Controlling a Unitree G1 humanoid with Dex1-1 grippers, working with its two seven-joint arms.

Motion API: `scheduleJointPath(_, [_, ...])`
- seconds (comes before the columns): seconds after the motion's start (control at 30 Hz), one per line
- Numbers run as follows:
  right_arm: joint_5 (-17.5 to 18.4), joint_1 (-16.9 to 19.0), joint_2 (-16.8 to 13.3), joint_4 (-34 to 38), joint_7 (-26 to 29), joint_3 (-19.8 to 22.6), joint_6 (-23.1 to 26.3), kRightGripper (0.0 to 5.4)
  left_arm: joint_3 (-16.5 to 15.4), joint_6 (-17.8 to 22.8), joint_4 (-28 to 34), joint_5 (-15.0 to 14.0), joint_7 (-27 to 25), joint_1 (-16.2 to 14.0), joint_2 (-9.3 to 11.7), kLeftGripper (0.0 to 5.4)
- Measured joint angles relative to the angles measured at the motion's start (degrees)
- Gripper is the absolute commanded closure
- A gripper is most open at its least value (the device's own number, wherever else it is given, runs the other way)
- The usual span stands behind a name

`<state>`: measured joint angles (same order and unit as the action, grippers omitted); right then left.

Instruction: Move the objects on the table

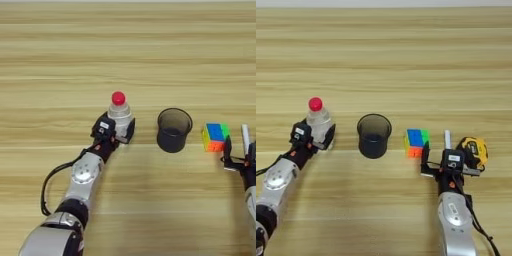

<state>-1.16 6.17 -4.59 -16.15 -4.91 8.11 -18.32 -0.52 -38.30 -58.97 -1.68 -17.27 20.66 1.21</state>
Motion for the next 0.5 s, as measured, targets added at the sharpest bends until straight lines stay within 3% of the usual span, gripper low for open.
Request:
scheduleJointPath(0.27, [0.0,0.2,0.1,0.1,0.0,0.0,0.0,0.0,-0.1,-0.3,1.3,0.1,0.3,-1.1,0.0,2.13])
scheduleJointPath(0.5, [0.0,0.5,0.2,0.2,0.0,0.0,0.1,0.0,0.2,-0.2,10.1,0.1,0.8,-8.3,0.0,2.27])
